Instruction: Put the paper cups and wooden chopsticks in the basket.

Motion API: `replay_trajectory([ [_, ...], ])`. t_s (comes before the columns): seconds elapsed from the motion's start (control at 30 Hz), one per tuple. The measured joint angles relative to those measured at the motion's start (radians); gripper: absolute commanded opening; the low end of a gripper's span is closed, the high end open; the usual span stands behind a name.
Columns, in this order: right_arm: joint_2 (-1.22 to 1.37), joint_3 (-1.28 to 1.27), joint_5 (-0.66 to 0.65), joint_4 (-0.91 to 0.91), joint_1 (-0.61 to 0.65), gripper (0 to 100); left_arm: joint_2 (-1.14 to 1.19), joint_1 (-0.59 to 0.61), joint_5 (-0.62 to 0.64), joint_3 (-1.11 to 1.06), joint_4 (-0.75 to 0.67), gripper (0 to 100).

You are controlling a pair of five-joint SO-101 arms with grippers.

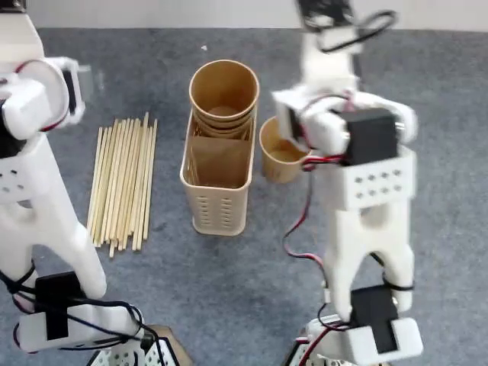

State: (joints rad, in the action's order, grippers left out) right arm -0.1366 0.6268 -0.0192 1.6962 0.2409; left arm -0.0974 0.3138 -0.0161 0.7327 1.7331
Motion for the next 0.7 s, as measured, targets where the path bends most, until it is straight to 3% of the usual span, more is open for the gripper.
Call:
replay_trajectory([
  [0.17,0.018,-0.127,-0.029,-0.011,-0.064,25.9,0.0,0.0,0.0,-0.147,0.006,22],
  [0.4,0.132,-0.362,-0.035,-0.245,-0.083,25.9,0.002,0.029,-0.003,-0.348,-0.081,22],
  [0.7,0.221,-0.466,-0.035,-0.356,-0.086,25.9,0.002,0.092,-0.003,-0.446,-0.181,22],
])
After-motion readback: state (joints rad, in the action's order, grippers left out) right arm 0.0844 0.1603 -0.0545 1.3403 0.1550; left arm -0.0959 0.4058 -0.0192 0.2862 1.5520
